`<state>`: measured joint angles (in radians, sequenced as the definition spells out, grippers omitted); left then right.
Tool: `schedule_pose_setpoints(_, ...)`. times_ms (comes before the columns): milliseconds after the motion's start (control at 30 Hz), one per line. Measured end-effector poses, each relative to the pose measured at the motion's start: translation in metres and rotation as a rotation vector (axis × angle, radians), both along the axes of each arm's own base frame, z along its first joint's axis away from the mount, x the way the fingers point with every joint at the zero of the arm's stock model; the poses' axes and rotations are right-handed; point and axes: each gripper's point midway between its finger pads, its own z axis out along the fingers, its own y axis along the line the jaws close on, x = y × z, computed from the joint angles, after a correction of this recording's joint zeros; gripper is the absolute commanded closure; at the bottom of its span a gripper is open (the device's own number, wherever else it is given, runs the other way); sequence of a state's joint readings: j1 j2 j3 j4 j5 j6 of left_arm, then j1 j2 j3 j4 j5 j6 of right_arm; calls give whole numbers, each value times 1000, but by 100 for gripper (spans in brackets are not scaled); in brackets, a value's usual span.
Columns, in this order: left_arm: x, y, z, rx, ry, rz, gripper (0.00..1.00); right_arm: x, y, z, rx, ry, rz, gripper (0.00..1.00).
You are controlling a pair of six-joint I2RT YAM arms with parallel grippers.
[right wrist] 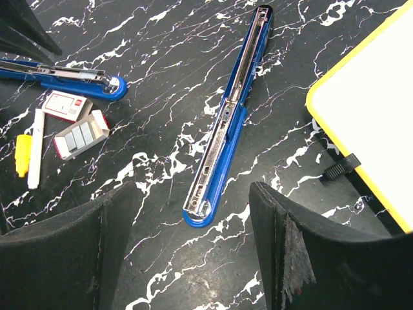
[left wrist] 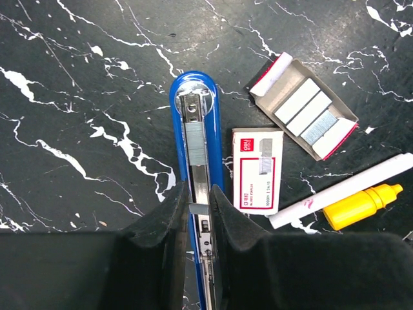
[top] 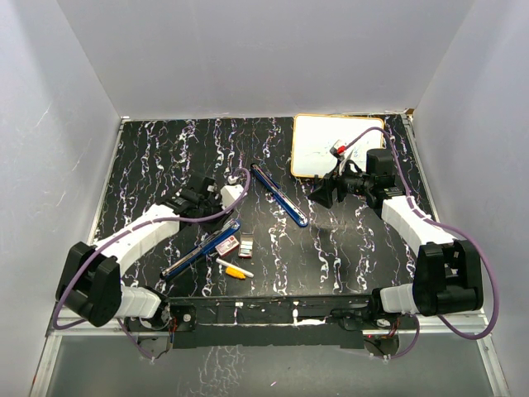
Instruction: Load the staples into the stapler
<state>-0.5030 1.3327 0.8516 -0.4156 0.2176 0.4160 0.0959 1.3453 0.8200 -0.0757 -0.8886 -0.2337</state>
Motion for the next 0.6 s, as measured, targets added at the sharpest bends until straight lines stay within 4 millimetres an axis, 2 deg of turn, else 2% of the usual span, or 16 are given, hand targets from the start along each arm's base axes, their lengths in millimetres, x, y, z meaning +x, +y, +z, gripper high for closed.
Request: schedule_pose_setpoints(600, -1, 0, -6, 11, 12, 30, 100, 1, -2, 0, 0, -1, -6, 27)
